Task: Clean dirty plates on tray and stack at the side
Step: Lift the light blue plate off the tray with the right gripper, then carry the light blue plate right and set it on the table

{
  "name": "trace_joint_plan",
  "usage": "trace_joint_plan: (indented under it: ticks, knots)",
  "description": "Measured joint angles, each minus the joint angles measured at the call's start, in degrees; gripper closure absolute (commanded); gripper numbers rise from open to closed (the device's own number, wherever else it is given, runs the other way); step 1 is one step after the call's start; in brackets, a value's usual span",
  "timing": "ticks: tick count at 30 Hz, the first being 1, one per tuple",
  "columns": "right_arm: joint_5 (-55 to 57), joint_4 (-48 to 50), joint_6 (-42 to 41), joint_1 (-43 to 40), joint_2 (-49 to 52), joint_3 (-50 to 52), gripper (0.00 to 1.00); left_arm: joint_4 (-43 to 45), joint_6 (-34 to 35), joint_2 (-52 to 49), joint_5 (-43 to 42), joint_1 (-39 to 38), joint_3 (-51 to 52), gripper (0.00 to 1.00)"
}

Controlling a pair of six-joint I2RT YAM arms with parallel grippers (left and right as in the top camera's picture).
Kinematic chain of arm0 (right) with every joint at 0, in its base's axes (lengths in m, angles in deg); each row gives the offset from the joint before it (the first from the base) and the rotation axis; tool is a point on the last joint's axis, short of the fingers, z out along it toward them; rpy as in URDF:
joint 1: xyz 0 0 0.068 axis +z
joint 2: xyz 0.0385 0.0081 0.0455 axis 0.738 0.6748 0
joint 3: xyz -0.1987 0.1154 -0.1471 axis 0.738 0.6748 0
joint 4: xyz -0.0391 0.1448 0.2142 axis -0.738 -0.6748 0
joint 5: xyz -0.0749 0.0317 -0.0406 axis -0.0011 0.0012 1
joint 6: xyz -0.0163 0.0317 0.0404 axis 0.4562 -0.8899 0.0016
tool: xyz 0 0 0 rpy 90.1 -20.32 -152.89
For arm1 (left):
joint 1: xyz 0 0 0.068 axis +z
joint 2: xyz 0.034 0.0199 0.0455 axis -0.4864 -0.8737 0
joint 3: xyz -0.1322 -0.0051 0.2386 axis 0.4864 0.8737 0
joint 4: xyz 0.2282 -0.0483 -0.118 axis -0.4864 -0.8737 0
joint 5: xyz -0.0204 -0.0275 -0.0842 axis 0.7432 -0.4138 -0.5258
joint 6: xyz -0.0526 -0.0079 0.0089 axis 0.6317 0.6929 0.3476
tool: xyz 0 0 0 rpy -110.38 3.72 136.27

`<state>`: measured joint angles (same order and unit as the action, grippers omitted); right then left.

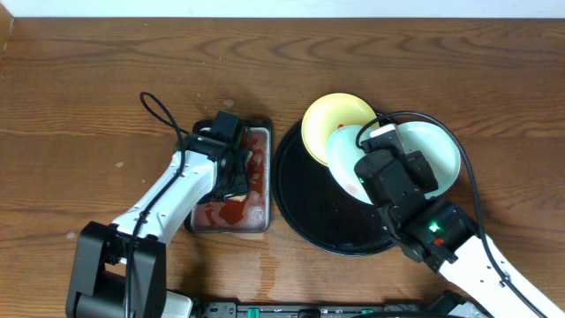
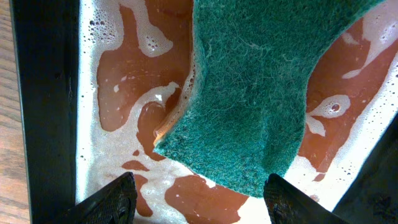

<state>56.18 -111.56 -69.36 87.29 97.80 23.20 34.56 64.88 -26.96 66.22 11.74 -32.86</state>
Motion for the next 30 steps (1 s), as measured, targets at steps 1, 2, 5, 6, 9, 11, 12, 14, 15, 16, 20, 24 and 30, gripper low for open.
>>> trace_joint_plan:
  ticks: [1, 2, 5, 6, 9, 11, 12, 14, 15, 16, 20, 24, 30]
  knots:
    - [0.48, 0.00, 0.66, 0.02, 0.39, 0.00, 0.99, 0.00, 0.00, 0.00, 0.00, 0.00, 0.00, 0.34]
    - [1.05, 0.00, 1.31, 0.04, 0.83, 0.00, 0.99, 0.00, 0.00, 0.00, 0.00, 0.00, 0.00, 0.34]
    - [2.60, 0.02, 3.37, 0.68, 2.16, 0.00, 0.99, 0.00, 0.00, 0.00, 0.00, 0.00, 0.00, 0.34]
    - [2.73, 0.09, 3.96, 1.09, 2.58, 0.00, 0.99, -0.02, 0.00, 0.00, 0.00, 0.00, 0.00, 0.33]
    - [2.95, 0.48, 5.46, 2.05, 3.76, 0.00, 0.99, -0.02, 0.00, 0.00, 0.00, 0.00, 0.00, 0.34]
    - [3.15, 0.85, 6.25, 2.40, 4.22, 0.00, 0.99, -0.04, 0.00, 0.00, 0.00, 0.00, 0.00, 0.34]
    - [3.17, 1.01, 6.49, 2.47, 4.33, 0.00, 0.99, -0.07, 0.00, 0.00, 0.00, 0.00, 0.00, 0.34]
    - [3.30, 1.44, 6.97, 2.58, 4.42, 0.00, 0.99, -0.09, 0.00, 0.00, 0.00, 0.00, 0.00, 0.33]
    - [3.52, 1.75, 7.50, 2.60, 4.46, 0.00, 0.99, -0.11, 0.02, 0.00, 0.00, 0.00, 0.00, 0.33]
    - [3.78, 2.12, 7.87, 2.64, 4.50, 0.00, 0.99, -0.11, 0.00, 0.00, 0.00, 0.00, 0.00, 0.34]
    - [6.03, 3.74, 9.27, 3.39, 4.59, 0.00, 0.99, -0.13, 0.00, 0.00, 0.00, 0.00, 0.00, 0.34]
    - [8.94, 5.44, 10.95, 3.63, 4.59, 0.00, 0.99, -0.13, 0.00, 0.00, 0.00, 0.00, 0.00, 0.34]
    - [11.78, 8.00, 13.77, 3.65, 4.59, 0.00, 0.99, -0.13, 0.00, 0.00, 0.00, 0.00, 0.00, 0.33]
